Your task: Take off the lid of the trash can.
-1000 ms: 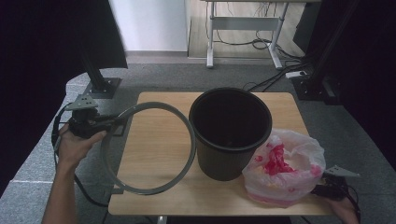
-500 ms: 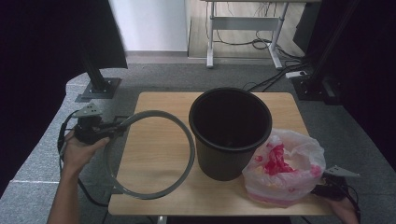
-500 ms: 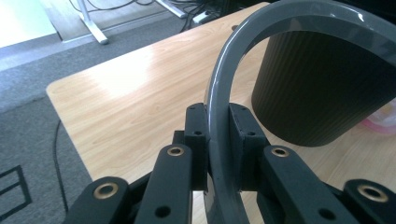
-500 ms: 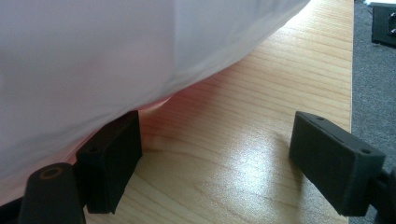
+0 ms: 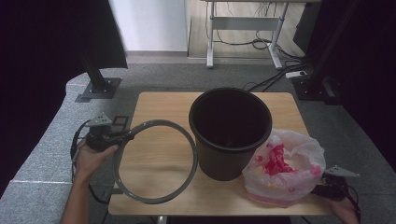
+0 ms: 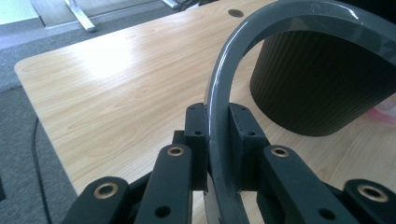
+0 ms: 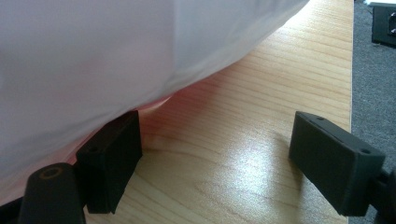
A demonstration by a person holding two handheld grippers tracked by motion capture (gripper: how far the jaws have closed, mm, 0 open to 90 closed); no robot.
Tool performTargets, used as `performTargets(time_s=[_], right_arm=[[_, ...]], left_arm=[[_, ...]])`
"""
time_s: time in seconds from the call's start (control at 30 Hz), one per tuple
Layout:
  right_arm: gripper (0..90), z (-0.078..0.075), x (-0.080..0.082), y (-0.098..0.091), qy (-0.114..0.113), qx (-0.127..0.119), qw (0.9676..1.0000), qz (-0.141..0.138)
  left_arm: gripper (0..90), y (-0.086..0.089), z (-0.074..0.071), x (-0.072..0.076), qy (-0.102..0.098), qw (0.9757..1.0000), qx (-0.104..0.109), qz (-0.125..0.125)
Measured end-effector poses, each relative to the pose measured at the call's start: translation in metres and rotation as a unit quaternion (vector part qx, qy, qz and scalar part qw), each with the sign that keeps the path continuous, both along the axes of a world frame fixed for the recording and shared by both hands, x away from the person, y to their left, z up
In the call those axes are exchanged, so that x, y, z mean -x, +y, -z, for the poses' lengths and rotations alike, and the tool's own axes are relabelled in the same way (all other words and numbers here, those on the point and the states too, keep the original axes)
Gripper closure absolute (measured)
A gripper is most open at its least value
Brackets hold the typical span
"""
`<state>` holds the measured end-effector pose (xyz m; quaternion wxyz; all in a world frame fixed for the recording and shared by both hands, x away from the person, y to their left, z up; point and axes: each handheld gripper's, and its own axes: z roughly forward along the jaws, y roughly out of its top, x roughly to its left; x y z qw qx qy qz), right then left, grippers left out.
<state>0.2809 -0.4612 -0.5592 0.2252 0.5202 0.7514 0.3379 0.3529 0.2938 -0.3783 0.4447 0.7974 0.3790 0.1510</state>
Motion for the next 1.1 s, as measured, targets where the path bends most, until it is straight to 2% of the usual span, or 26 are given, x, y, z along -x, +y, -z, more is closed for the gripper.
performTargets(time_s=[0.2, 0.67, 0.97, 1.1], right_arm=[[17.0, 0.0, 0.0, 0.0, 0.0, 0.0, 1.0, 0.0], [17.0, 0.0, 0.0, 0.0, 0.0, 0.0, 1.0, 0.0], [17.1, 0.0, 0.001, 0.0, 0.0, 0.0, 1.0, 0.002], [17.1, 0.0, 0.001, 0.0, 0.0, 0.0, 1.0, 0.001]], left_arm=[[79.0, -0.003, 0.015, 0.001, -0.01, 0.9999, -0.001, 0.004], [78.8, -0.013, 0.038, 0.003, -0.023, 0.9997, -0.009, 0.009], [78.7, -0.015, 0.062, 0.002, -0.019, 0.9997, -0.004, 0.012], [78.7, -0.016, 0.07, 0.001, -0.016, 0.9997, -0.009, 0.014]])
